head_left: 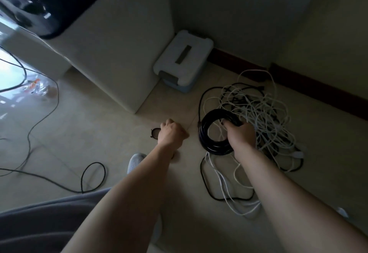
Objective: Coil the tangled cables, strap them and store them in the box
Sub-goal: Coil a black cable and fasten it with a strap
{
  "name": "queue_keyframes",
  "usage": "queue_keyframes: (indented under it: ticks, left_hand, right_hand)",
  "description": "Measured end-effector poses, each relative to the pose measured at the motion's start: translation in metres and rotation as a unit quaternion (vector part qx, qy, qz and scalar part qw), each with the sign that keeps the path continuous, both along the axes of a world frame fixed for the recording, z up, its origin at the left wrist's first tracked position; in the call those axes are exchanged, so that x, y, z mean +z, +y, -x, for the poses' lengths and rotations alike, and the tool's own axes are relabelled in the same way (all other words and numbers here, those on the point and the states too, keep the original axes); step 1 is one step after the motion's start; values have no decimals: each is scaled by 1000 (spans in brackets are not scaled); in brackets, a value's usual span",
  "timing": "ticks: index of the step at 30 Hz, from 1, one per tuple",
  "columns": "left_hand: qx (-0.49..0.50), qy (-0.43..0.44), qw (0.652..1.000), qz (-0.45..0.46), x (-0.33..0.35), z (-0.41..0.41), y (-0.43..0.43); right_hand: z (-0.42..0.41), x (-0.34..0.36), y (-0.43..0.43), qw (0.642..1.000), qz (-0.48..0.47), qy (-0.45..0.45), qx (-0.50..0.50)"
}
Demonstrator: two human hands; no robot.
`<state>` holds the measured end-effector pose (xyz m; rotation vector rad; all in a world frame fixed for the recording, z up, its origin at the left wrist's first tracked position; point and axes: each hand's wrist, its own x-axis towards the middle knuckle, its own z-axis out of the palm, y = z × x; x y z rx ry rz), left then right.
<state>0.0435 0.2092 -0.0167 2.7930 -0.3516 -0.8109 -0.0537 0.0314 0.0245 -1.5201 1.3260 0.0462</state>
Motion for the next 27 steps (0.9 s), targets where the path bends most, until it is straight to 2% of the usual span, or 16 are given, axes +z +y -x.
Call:
queue_keyframes:
  ticks: [4,8,11,14,17,20,24,27]
  left_hand:
    - [42,40,994,94,63,-1,-14]
    - [35,53,977,205,144,4,-37]
    - [34,88,949,301,203,19,-54]
    - [-16,91,931,352,262,40,-68]
    - [-80,76,924,367,320,69,-79]
    - [-142,33,918,369,361,100,-84]
    - [-198,-128,927,292,384,126,-85]
    - [-176,-149,921,314,381,128,-83]
  right_hand:
    - [21,52,-11,997,-50,-63,4]
    - [49,120,-25,980,-127,-155,-13]
    - [67,169,-35,938,-243,-245,-26]
    - [89,221,-43,889,-343,-303,-28]
    - [115,272,-47,864,-385,-325,-15]
    - [134,308,-43,861,-387,-328,36]
    - [143,325,-40,860,-377,-330,96]
    - [143,322,-49,863,-346,-352,111]
